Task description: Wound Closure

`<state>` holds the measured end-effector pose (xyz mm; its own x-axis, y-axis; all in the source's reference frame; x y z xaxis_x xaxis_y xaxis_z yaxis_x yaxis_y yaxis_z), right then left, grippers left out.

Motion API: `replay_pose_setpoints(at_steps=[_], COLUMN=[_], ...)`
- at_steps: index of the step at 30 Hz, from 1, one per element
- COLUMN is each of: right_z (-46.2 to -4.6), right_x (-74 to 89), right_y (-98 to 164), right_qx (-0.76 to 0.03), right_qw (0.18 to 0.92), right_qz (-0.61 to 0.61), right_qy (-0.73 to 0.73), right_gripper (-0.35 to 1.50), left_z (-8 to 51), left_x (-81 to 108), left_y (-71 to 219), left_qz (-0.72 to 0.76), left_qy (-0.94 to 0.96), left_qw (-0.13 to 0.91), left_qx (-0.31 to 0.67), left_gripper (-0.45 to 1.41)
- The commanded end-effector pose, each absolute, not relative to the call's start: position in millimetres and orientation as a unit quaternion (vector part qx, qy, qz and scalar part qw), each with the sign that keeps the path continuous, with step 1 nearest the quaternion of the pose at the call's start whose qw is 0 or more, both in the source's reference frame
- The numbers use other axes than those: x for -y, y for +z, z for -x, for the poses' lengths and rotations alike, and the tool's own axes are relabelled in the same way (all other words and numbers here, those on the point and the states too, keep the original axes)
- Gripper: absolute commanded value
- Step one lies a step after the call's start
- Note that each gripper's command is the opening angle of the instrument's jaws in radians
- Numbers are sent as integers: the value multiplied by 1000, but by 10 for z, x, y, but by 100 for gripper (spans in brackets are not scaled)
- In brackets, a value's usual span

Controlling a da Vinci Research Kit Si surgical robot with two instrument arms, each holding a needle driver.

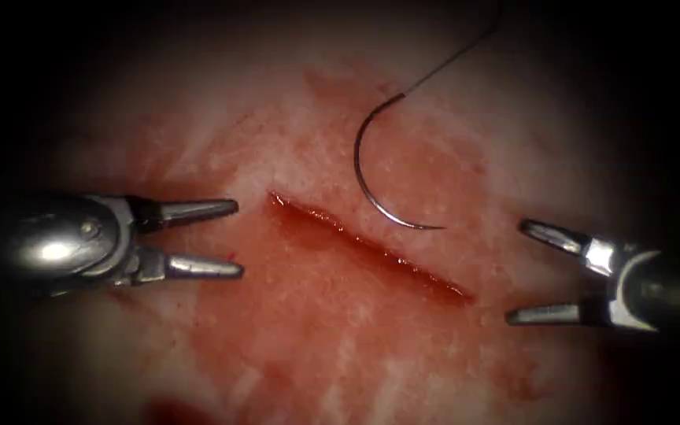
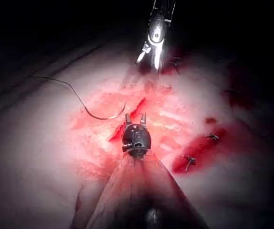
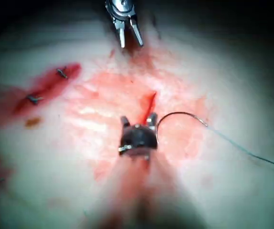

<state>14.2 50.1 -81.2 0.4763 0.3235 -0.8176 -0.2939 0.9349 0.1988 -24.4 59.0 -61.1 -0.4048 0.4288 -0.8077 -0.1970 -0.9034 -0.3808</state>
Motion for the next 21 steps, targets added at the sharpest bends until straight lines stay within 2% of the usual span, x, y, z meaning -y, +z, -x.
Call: replay_pose_setpoints(at_steps=[1,3,13,21], right_z=[-147,-144,-126,-126], right_x=[-498,-498,-491,-490], right_y=[-807,-807,-811,-809], right_qx=[-477,-476,-451,-450], right_qw=[860,862,876,877], right_qz=[-18,-22,-23,-23], right_qy=[177,174,168,168], right_gripper=[91,93,96,96], left_z=[252,271,360,385], left_x=[-585,-595,-616,-633], left_y=[-607,-610,-594,-563], left_qz=[495,462,364,298], left_qy=[840,857,913,943], left_qw=[189,192,139,103], left_qx=[116,124,123,103], left_gripper=[19,35,35,38])
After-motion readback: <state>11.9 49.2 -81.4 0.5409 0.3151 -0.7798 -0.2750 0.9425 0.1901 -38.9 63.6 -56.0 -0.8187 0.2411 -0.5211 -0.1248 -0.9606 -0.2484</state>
